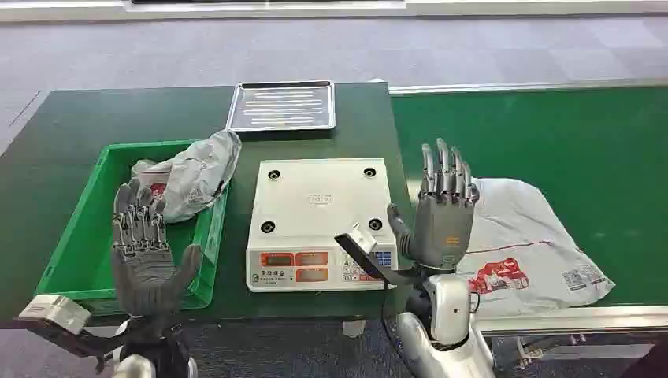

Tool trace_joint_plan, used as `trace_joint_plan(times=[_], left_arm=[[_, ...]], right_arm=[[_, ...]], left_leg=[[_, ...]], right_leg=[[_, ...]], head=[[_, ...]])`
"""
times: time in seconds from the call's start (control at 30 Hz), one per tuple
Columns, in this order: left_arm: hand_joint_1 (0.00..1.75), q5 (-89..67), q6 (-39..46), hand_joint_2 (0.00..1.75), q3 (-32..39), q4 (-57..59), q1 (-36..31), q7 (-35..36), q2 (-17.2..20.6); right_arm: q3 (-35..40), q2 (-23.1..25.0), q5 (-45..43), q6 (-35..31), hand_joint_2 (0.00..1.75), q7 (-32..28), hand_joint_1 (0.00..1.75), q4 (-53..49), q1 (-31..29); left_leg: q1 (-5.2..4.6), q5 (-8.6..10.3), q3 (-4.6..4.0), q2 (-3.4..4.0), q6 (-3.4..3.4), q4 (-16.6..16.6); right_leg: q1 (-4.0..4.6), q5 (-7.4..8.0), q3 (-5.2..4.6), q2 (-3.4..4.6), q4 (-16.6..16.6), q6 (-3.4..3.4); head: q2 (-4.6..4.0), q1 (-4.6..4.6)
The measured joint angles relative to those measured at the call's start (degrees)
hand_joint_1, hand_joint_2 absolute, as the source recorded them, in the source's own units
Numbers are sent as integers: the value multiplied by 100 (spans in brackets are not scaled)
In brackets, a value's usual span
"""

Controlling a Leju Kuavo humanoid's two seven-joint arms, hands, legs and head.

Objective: Moved the parcel from conveyor to table for the left to box.

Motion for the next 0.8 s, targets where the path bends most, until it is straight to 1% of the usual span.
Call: trace_joint_plan(times=[0.03,0.07,0.1,0.13,0.17,0.27,0.3,0.33,0.57,0.67,0.8], left_arm=[[0,2,11,175,0,-2,3,2,0],[0,0,22,175,0,-9,12,9,0],[0,0,37,175,0,-13,23,18,-2],[0,0,66,175,0,-28,46,26,-2],[0,0,81,175,0,-54,75,44,-2],[0,-31,81,175,0,-101,95,122,-15],[0,-35,83,175,0,-101,95,136,-24],[0,-37,81,175,2,-101,98,140,-28],[0,-46,83,175,2,-101,89,168,-55],[0,-53,99,175,2,-101,74,170,-63],[0,-57,109,175,7,-103,62,177,-74]], right_arm=[[-24,-42,33,33,175,446,0,0,-2],[-26,-135,35,174,175,1111,0,0,-14],[-26,-219,35,372,175,1655,0,0,-20],[-56,-290,41,642,175,2005,0,2,-17],[-109,-315,41,1059,175,2232,0,13,-12],[-457,-256,46,2279,175,2436,0,190,-8],[-586,-236,44,2453,175,2458,0,267,6],[-702,-227,46,2487,175,2460,0,328,10],[-1163,-135,37,2514,175,2394,0,498,40],[-1348,-122,-113,2736,175,2363,0,529,38],[-1595,-122,-404,3149,175,2113,0,590,60]], left_leg=[[0,0,0,0,0,0],[0,-1,0,-1,1,0],[0,-2,-1,-3,4,0],[0,-2,-1,-3,4,0],[-1,-3,0,-4,5,0],[-2,-6,4,-5,6,2],[-1,-5,0,-17,8,2],[-1,-3,-3,-26,9,2],[-1,-4,1,-22,7,2],[-1,-5,0,-22,8,2],[-1,-6,-1,-23,9,2]], right_leg=[[0,0,1,0,0,0],[-1,0,3,-1,0,0],[-2,-1,5,-4,0,2],[-3,-3,5,-3,0,5],[-4,-2,4,-3,0,5],[-3,-3,6,-3,-1,5],[-3,-6,7,-13,-1,10],[-3,-7,6,-19,-1,11],[-1,-11,7,-14,-1,10],[-2,-12,8,-15,-1,11],[-5,-12,9,-16,-1,12]], head=[[0,0],[2,0],[0,0],[0,2],[0,2],[0,0],[2,0],[0,2],[0,0],[0,0],[0,0]])
